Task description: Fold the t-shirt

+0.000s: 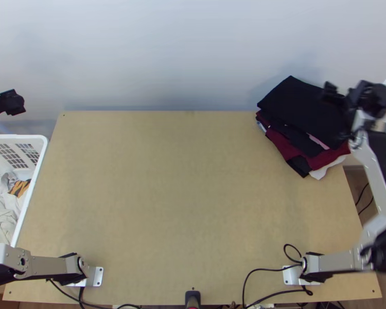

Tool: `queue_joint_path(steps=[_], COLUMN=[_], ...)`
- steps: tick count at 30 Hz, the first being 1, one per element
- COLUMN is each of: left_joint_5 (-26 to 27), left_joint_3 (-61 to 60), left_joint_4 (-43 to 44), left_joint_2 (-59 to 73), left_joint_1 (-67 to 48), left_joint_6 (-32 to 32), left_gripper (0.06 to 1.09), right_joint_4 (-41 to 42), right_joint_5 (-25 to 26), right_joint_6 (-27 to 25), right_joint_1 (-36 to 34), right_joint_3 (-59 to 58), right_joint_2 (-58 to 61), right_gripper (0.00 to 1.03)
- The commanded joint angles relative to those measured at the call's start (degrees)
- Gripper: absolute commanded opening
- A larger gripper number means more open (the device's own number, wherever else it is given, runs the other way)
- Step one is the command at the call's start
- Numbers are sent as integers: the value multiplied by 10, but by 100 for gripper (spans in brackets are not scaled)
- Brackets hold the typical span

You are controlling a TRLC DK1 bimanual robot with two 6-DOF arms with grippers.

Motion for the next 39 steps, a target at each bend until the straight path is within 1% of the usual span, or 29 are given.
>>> queue_joint_path(steps=[1, 3, 7, 10, 12, 15, 20, 23, 25, 27, 32, 35, 37, 39], left_joint_5=[-1, -1, -1, -1, -1, -1, -1, -1, -2, -2, -2, -2, -2, -2], left_joint_3=[-2, -2, 3, 3, 2, 2, 2, 2, 2, 2, 3, 5, 6, 10], left_joint_4=[6, 12, 17, 17, 17, 18, 21, 21, 21, 21, 21, 21, 20, 16], left_joint_2=[-11, -8, -1, 1, 4, 8, 10, 11, 12, 11, 8, 4, 1, -3], left_joint_1=[-3, -3, -9, -13, -13, -12, -11, -10, -9, -8, -5, -2, 3, 3], left_joint_6=[-7, -5, -7, -9, -11, -11, -9, -8, -7, -7, -4, -3, -2, -2], left_gripper=[105, 105, 105, 105, 105, 105, 105, 105, 105, 105, 105, 105, 105, 105], right_joint_4=[44, 70, 77, 78, 85, 88, 88, 88, 108, 119, 112, 59, 38, -20], right_joint_5=[21, 35, 51, 67, 77, 80, 94, 109, 115, 124, 126, 129, 140, 148], right_joint_6=[1, -3, 8, 39, 50, 61, 62, 42, 23, 9, -16, -20, -22, -19], right_joint_1=[2, -5, -28, -40, -45, -47, -29, -3, 17, 35, 68, 73, 71, 64], right_joint_3=[-21, -28, -62, -104, -121, -123, -57, -16, -5, 9, 62, 125, 161, 215], right_joint_2=[75, 118, 162, 173, 176, 131, 50, 33, 36, 54, 131, 201, 244, 293], right_gripper=[99, 99, 99, 99, 99, 99, 99, 99, 99, 99, 99, 98, 98, 98])
